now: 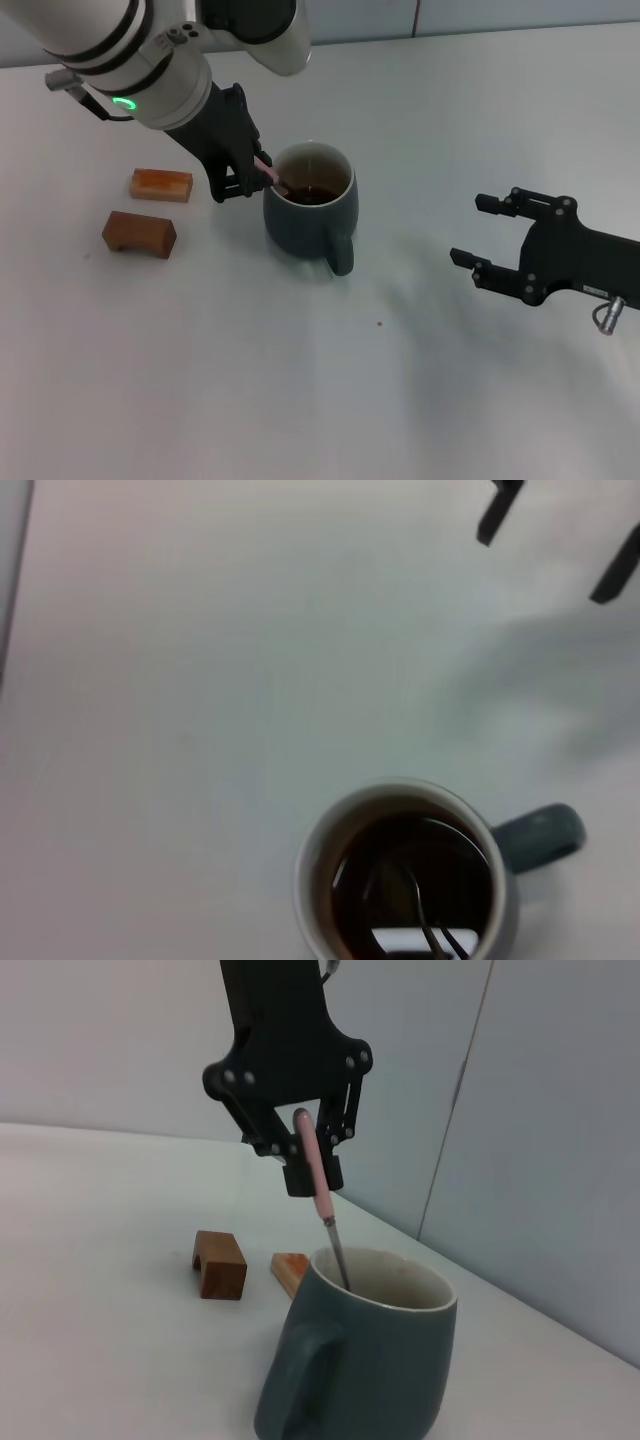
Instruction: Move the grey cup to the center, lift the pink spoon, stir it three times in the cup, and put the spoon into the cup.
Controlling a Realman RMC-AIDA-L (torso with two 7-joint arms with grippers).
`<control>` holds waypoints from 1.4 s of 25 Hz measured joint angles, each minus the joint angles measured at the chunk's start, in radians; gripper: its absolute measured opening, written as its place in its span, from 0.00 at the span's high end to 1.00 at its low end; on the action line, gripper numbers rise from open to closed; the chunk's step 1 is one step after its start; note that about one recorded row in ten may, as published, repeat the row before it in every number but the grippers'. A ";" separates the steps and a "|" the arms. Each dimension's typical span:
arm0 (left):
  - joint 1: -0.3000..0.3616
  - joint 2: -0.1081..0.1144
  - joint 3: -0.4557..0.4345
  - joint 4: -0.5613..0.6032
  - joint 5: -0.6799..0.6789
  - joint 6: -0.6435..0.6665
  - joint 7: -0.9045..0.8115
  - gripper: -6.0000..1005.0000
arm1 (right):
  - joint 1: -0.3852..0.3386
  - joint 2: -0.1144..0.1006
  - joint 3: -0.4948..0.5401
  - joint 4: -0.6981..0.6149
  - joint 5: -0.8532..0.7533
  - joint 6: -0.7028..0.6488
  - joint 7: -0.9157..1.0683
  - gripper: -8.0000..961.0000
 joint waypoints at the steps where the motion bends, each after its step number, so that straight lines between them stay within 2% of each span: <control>1: 0.002 0.000 0.003 -0.001 -0.001 -0.009 -0.008 0.85 | 0.002 0.000 0.000 0.000 0.000 0.000 0.003 0.30; 10: 0.007 -0.001 0.000 -0.025 -0.018 -0.032 -0.034 0.84 | 0.005 0.000 0.000 -0.001 0.000 0.000 0.010 0.30; 16: 0.018 0.000 -0.001 -0.021 -0.021 -0.030 -0.038 0.64 | 0.008 0.000 0.000 -0.001 0.000 0.001 0.010 0.30; 21: 0.052 0.003 -0.054 0.052 -0.061 -0.035 -0.046 0.63 | 0.008 0.000 0.000 0.003 0.000 0.004 0.010 0.30; 24: 0.084 0.004 -0.148 0.082 -0.156 -0.076 -0.045 0.62 | 0.010 -0.001 0.000 0.004 0.000 0.007 0.010 0.30; 27: 0.134 0.006 -0.255 0.076 -0.314 -0.136 -0.038 0.62 | 0.011 -0.002 0.000 0.003 0.000 0.009 0.010 0.30; 29: 0.186 0.008 -0.331 0.054 -0.465 -0.187 -0.016 0.61 | 0.011 -0.002 0.000 0.002 0.000 0.009 0.010 0.30; 30: 0.186 0.008 -0.331 0.054 -0.465 -0.187 -0.016 0.61 | 0.012 -0.002 0.000 0.001 0.000 0.009 0.010 0.30; 33: 0.301 0.008 -0.413 -0.035 -0.776 -0.253 0.127 0.60 | 0.013 -0.003 0.004 0.001 0.000 0.009 0.010 0.30; 34: 0.317 0.008 -0.423 -0.061 -0.849 -0.265 0.169 0.59 | 0.013 -0.003 0.007 0.001 0.000 0.009 0.010 0.30; 35: 0.372 0.009 -0.435 -0.127 -0.994 -0.282 0.261 0.59 | 0.013 -0.003 0.008 0.001 0.000 0.009 0.009 0.30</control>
